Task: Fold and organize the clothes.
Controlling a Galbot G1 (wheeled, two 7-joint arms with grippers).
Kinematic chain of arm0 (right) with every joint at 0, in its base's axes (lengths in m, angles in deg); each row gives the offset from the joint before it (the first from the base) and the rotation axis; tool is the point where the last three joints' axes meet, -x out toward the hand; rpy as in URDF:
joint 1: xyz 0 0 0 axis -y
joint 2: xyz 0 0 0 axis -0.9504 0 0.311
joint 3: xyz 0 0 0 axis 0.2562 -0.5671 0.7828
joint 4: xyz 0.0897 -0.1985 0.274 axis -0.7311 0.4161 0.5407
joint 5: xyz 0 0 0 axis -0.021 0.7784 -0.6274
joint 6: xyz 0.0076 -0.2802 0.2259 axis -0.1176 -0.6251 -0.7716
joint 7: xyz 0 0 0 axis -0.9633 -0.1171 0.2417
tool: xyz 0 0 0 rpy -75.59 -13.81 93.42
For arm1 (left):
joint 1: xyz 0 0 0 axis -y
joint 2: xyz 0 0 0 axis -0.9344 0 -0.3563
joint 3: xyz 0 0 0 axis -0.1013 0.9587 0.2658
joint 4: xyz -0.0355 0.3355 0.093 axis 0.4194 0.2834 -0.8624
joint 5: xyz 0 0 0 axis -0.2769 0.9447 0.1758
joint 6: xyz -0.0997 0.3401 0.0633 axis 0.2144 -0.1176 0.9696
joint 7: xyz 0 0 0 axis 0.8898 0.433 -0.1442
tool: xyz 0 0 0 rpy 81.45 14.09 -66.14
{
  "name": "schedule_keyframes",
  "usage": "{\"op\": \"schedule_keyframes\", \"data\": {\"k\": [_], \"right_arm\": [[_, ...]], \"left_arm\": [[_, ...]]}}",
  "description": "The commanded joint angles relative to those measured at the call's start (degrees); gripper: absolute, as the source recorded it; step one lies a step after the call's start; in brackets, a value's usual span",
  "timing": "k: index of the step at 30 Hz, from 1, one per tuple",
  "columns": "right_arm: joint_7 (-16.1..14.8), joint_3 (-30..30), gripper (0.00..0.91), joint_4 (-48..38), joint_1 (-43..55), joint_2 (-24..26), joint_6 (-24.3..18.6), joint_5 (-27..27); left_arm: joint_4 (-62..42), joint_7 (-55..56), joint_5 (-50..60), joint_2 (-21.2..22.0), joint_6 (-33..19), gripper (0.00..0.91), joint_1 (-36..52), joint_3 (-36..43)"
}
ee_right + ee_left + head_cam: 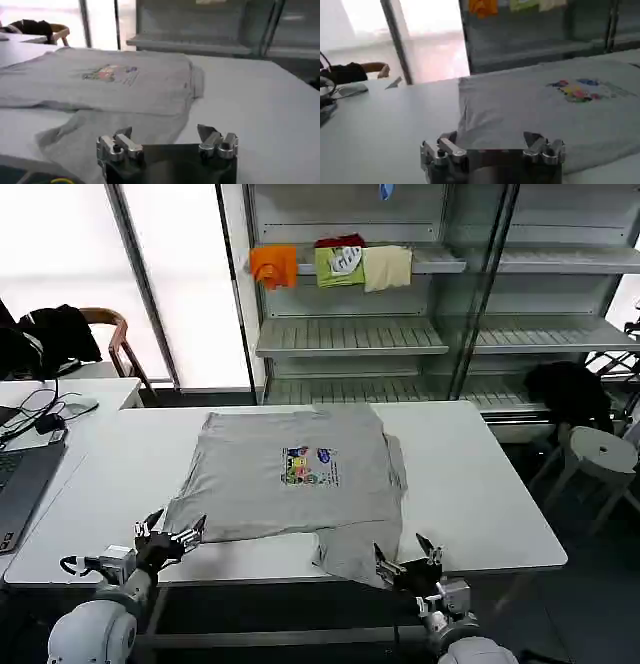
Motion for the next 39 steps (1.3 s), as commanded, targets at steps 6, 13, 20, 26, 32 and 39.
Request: {"op": "schedule_keyframes", "data": {"k": [6, 13, 20, 26, 32, 39], "right_arm": [[-0.5, -0.5, 0.312, -0.7, -0.3, 0.0, 0.0, 0.8], [-0.8, -0.5, 0.262, -0.8, -0.1, -0.2, 0.0, 1.0], [-1.1, -0.5, 0.000, -1.3, 0.1, -0.2, 0.0, 1.3], [-0.9, -0.5, 0.000, -1.3, 0.2, -0.5, -0.7, 0.6], [0.7, -0.4, 0.000, 0.4, 0.7, -1.2, -3.8, -4.3], [2.9, 0.4, 0.000, 0.7, 7.9, -2.2, -7.8, -4.9]], "left_arm": [[-1.2, 1.6, -3.3, -0.3, 0.2, 0.564, -2.5, -0.6], [-1.8, 1.6, -4.1, -0.3, 0.2, 0.141, -3.1, -1.3], [-1.9, 1.4, -4.2, -0.3, 0.2, 0.020, -4.0, -1.4], [-1.6, 1.2, -4.8, 0.0, -0.4, 0.010, -3.9, -1.3], [-0.8, 1.6, -7.6, 0.5, -2.3, 0.000, -2.7, -1.2], [-0.5, 2.1, -10.6, 1.9, -3.1, 0.000, 3.2, -0.7]]}}
